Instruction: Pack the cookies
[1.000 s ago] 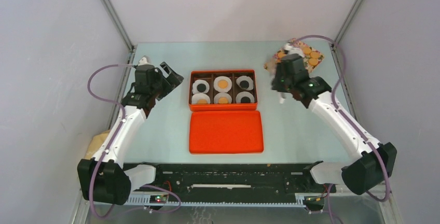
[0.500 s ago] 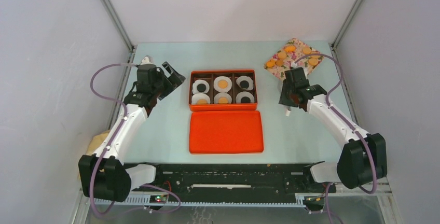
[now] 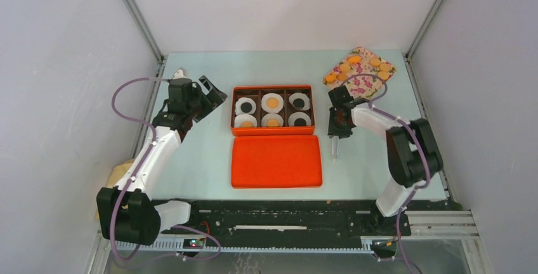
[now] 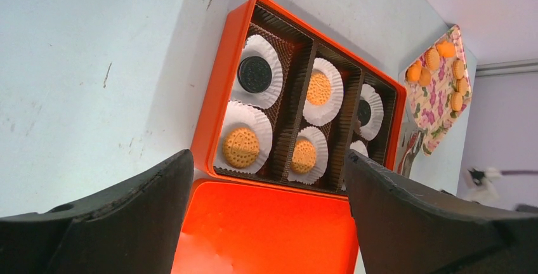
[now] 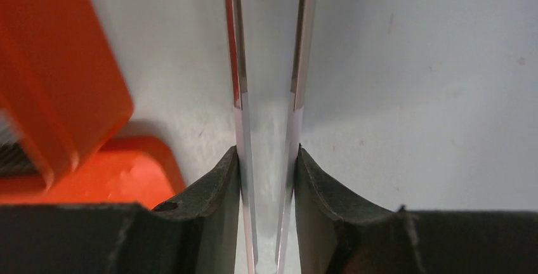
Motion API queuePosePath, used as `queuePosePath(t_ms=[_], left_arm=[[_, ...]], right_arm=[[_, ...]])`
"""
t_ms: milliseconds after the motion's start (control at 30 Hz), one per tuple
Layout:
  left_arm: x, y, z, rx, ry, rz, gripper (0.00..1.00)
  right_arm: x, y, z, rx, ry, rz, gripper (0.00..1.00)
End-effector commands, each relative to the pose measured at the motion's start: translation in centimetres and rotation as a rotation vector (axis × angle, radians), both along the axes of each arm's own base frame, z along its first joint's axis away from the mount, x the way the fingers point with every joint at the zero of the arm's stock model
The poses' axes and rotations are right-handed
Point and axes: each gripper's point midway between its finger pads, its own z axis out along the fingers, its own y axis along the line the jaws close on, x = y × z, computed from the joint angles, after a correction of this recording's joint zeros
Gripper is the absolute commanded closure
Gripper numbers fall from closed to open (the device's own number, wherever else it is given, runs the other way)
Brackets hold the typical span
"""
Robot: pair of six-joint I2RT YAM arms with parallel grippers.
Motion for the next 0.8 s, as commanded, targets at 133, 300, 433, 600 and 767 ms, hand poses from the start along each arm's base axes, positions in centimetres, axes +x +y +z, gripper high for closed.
queuePosePath(t_ms=[133,300,433,600,767], left_arm=[[-0.2,-0.2,-0.3,0.005,-0.011,-0.008,0.09],[-0.4,0.0,-0.8,0.017,0.001,-0.004,0.09],[-0.4,0.0,-1.4,0.024,0.01,-0.005,0.09],[-0.6,-0.4,-2.1,0.036,0.0,-0.023,0.09],[-0.9,-0.6,-2.3,0.051,-0.009,-0.032,0.08]], right_arm=[[3.7,-1.7,-1.8,-0.087,0.065,-0.082,0.58],[4.3,-3.2,-1.4,-0.161,0.074,-0.11,0.46],[4.1,-3.3,-0.9,-0.183,0.047,-0.086,0.27],[4.5,-1.7,2.2,-0.183,-0.083,-0.03,0.04],[4.5,-0.2,6.6,-0.133,-0.195,-0.011,0.05]])
